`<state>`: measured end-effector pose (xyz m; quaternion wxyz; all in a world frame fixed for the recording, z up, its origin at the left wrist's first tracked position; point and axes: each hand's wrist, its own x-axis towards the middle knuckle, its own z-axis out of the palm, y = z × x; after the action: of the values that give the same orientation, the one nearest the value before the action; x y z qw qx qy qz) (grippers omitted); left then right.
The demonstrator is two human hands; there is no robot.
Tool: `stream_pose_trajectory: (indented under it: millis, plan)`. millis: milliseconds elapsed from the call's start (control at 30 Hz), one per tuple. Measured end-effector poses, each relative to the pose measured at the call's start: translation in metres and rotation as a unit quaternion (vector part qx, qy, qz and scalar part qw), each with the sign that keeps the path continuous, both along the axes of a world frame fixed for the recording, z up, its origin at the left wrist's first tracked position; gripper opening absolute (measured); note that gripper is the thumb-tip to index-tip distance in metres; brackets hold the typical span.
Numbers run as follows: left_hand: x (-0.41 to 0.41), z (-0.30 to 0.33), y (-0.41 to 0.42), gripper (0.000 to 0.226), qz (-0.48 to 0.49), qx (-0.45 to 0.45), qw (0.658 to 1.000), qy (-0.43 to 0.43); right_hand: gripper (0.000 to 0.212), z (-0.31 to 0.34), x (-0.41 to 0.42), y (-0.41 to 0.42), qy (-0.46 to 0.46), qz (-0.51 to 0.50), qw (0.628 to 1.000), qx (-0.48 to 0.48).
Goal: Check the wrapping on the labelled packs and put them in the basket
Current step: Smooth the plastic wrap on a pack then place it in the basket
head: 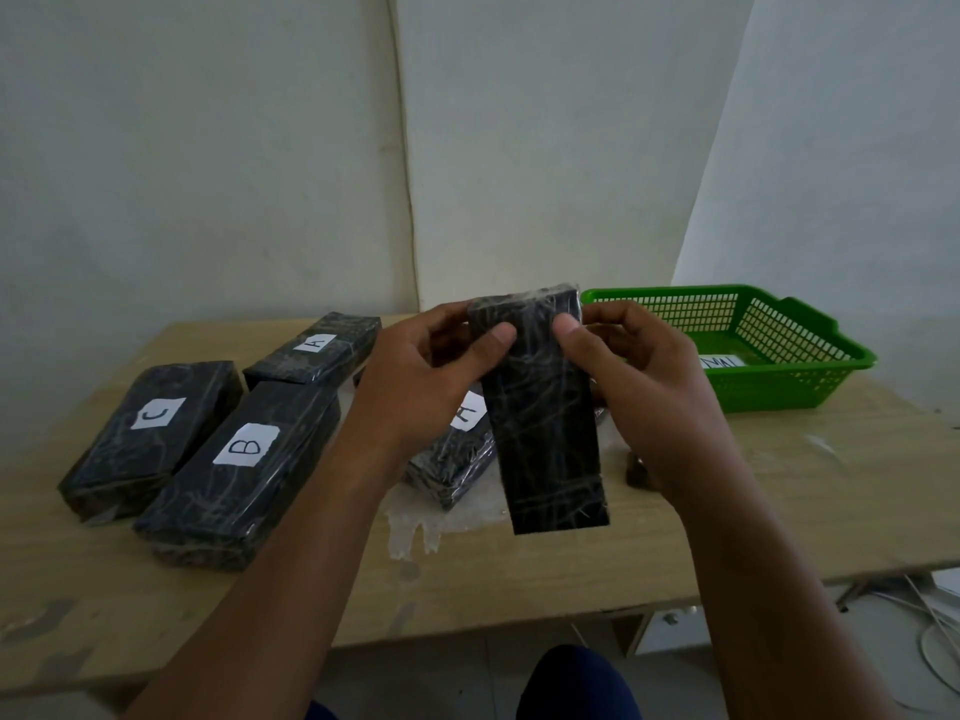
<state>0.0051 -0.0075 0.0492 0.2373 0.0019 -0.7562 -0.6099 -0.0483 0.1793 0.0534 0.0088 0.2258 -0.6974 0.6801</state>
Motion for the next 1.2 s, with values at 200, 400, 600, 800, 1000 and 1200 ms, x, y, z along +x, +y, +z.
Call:
stream_pose_trajectory:
  millis: [200,400,600,800,1000,1200]
  plan:
    - [0.0,-0.001,-0.006,0.056,-0.024,-0.011,1.0,0.001,0.02,-0.002,0.001,0.0,0.079,0.018,0.997,-0.012]
    - [-0.002,-0.003,-0.011,0.055,-0.043,-0.032,0.998,0.023,0.027,-0.012,0.003,-0.003,0.135,0.05,0.989,-0.035]
    - [0.003,0.003,-0.006,0.045,-0.036,-0.012,0.998,0.043,0.03,-0.013,-0.001,0.0,0.094,0.066,0.991,-0.066]
    - [0.007,0.005,0.0,0.021,0.003,-0.039,0.998,0.053,0.032,-0.016,-0.002,0.003,0.048,0.09,0.993,-0.06]
    - [0.005,0.005,0.001,0.023,0.011,-0.009,0.999,0.035,0.036,-0.02,-0.002,0.002,0.01,0.099,0.993,-0.065]
    - [0.0,0.004,-0.003,0.03,0.052,0.058,0.997,-0.002,0.048,-0.036,-0.006,-0.001,-0.061,0.112,0.99,0.054]
